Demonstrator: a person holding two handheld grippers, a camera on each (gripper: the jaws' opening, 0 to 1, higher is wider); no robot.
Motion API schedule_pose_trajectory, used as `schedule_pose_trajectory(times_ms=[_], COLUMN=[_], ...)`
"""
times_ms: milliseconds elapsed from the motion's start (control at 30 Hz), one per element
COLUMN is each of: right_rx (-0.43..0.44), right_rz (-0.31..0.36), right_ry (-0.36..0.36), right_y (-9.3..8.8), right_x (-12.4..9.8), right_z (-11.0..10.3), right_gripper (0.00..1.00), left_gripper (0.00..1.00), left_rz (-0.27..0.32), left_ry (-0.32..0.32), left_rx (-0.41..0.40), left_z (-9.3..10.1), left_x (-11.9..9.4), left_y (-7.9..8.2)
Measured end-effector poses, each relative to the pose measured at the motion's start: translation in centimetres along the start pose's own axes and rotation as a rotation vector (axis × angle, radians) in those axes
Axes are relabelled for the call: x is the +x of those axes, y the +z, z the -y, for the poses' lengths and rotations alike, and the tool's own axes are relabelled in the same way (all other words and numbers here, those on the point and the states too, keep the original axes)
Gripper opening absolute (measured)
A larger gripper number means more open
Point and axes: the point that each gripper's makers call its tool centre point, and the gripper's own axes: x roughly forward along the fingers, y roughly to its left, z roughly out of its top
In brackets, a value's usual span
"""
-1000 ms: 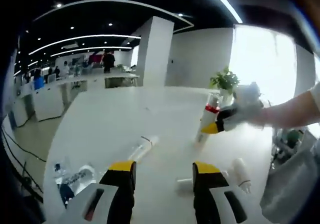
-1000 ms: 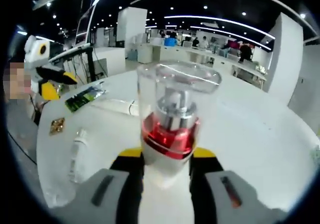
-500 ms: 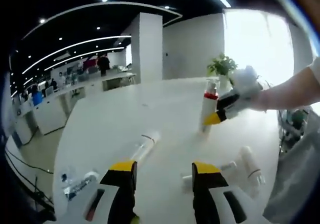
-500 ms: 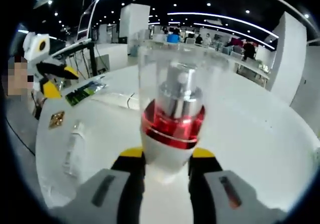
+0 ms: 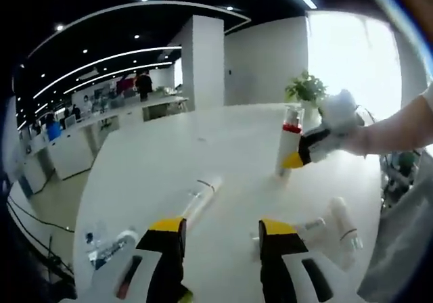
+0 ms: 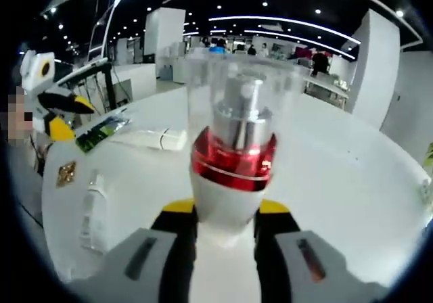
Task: Arrange the skincare products in the storage area until every visible bottle or jar stands upright without overlapping.
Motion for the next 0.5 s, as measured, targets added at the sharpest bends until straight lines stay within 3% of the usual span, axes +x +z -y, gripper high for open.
schedule_pose_trajectory(times_ms=[500], right_rx=[0.119], right_rz=[-0.058], right_ry=[-0.323], right_y=[-0.20], right_x=[-0.15], right_z=[0.81], right_gripper=[0.31], left_gripper=[0.44], left_rz=[-0.026], left_ry=[-0.009], left_rx=[0.012], left_z=[0.39], left_x=[0.17], left_y=[-0.59])
